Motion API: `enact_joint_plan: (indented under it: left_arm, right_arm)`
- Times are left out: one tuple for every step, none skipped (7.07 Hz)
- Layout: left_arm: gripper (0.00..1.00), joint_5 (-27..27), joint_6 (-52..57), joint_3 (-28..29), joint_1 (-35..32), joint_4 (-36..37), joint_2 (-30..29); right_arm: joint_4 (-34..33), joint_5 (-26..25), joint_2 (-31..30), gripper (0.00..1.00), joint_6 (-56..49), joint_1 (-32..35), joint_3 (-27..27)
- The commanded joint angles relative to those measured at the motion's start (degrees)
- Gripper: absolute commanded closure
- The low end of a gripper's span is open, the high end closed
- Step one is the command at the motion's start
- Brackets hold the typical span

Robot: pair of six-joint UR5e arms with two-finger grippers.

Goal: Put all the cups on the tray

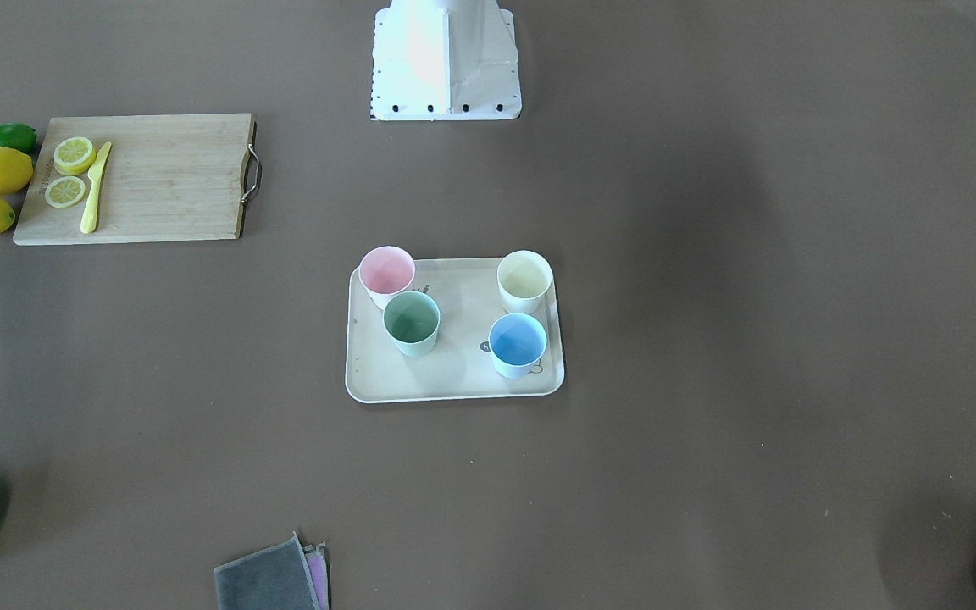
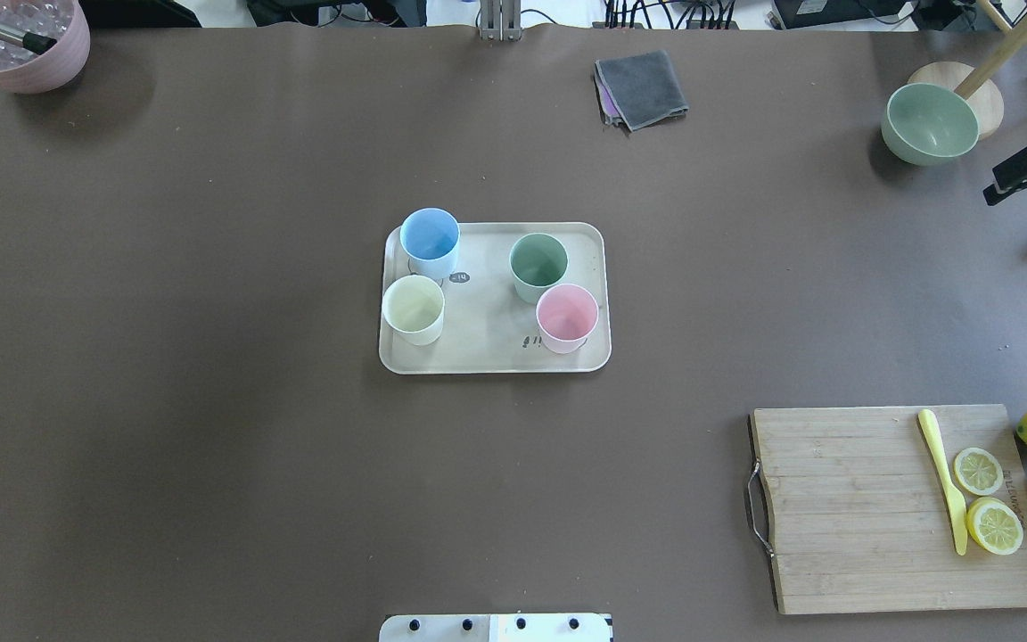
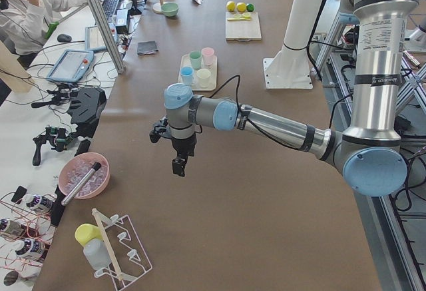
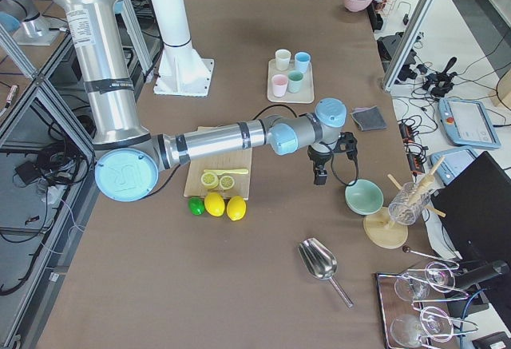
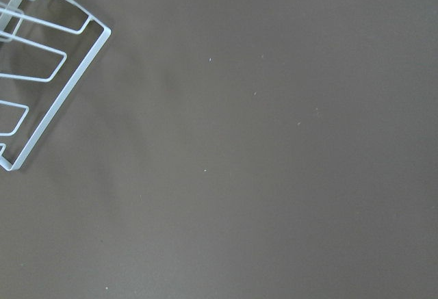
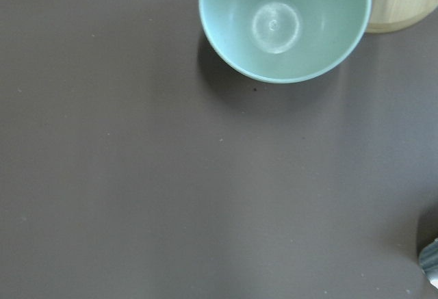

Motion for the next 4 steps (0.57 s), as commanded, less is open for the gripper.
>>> enact_joint_plan:
  left_arm:
    - [0.02, -0.08, 0.26, 1.19, -0.13, -4.4, 2.03]
    - [0.02, 0.44, 0.0, 2.07, -0.13, -5.99, 2.3]
    - [0.02, 0.01, 0.0, 3.73, -0.13, -6.18, 1.09]
    - [0.02, 0.01, 0.08, 3.4, -0.04, -6.18, 0.21]
  right_arm:
    - [-0.41, 0.03, -2.41, 0.0, -3.12, 1.85, -0.09]
    - [-0.76, -0.41, -2.5, 0.0, -3.3, 1.85, 0.25]
    - [-0.85, 0.29, -2.59, 0.0, -2.43, 1.85, 0.34]
    - [-0.77, 0.9, -3.02, 0.0, -3.29, 1.94, 0.0]
